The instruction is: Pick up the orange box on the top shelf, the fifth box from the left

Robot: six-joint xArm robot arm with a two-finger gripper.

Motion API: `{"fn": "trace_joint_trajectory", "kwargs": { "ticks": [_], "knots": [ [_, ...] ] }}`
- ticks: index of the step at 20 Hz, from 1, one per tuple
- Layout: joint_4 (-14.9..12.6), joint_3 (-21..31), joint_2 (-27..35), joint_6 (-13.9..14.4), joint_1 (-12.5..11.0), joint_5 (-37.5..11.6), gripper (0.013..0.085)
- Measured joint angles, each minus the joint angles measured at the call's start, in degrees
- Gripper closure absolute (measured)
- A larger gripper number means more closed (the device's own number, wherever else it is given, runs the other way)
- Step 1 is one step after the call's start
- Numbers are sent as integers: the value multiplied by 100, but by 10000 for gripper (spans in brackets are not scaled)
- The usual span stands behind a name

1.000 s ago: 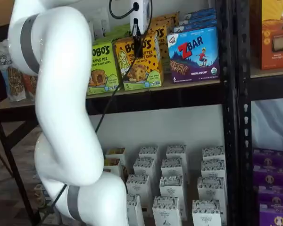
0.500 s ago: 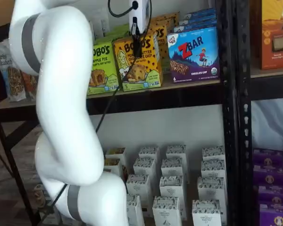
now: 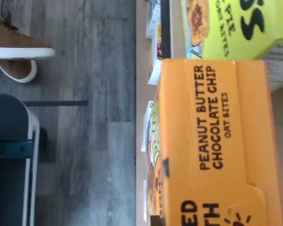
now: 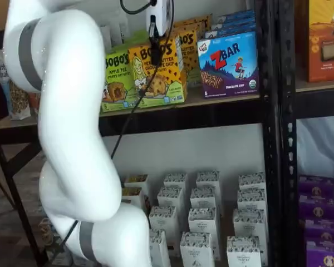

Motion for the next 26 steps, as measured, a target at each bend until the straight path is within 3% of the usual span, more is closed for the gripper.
{"fn": "trace_joint_trajectory", "kwargs": {
  "ticks": [16, 26],
  "knots": [
    [-259, 519, -950, 55, 19, 614, 730],
    [-423, 919, -1531, -167, -196, 874, 730]
  ]
}}
